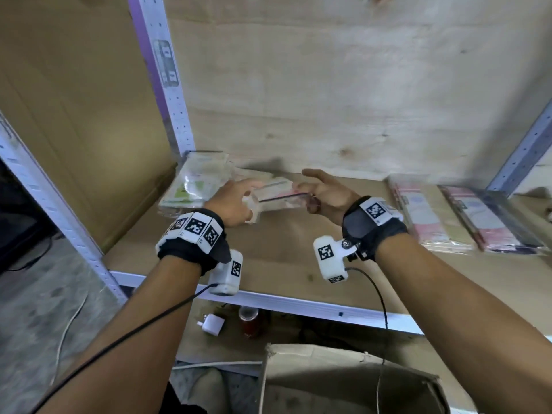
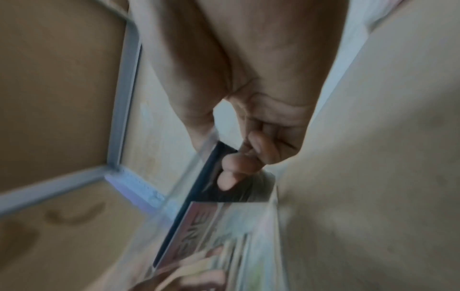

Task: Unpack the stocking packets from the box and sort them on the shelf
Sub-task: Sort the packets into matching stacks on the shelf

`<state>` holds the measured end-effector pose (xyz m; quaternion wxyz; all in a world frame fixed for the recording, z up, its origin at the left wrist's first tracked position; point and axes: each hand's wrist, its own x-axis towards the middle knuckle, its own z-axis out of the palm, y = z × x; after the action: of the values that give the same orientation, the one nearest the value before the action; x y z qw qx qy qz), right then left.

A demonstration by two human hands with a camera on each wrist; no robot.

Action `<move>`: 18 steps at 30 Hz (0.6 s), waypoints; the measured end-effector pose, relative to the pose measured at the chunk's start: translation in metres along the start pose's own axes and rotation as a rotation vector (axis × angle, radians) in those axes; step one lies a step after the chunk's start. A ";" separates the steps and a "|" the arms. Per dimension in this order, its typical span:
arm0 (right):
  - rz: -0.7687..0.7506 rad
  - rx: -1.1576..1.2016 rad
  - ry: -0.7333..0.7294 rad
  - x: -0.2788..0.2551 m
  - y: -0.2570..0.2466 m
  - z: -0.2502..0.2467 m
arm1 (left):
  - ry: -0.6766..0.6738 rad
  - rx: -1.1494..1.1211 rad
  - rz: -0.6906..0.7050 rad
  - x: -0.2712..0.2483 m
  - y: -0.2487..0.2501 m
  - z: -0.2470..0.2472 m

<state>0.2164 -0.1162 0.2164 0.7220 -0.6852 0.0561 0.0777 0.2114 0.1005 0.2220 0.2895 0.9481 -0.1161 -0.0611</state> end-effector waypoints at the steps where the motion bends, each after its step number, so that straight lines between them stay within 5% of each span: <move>1: -0.018 0.033 0.003 -0.009 -0.007 -0.010 | 0.019 0.012 0.062 0.000 0.011 0.003; 6: 0.005 0.169 -0.051 -0.044 -0.029 -0.066 | 0.294 -0.048 0.348 0.006 0.070 0.011; 12: -0.085 0.336 -0.048 -0.075 -0.009 -0.122 | 0.310 -0.383 0.431 0.009 0.111 0.036; 18: -0.277 -0.219 0.126 -0.097 0.032 -0.156 | 0.273 -0.657 0.419 0.027 0.140 0.060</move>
<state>0.1193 -0.2735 0.1946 0.6419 -0.7644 -0.0024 -0.0600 0.2002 -0.0510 0.2503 0.5956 0.7607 -0.2413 0.0915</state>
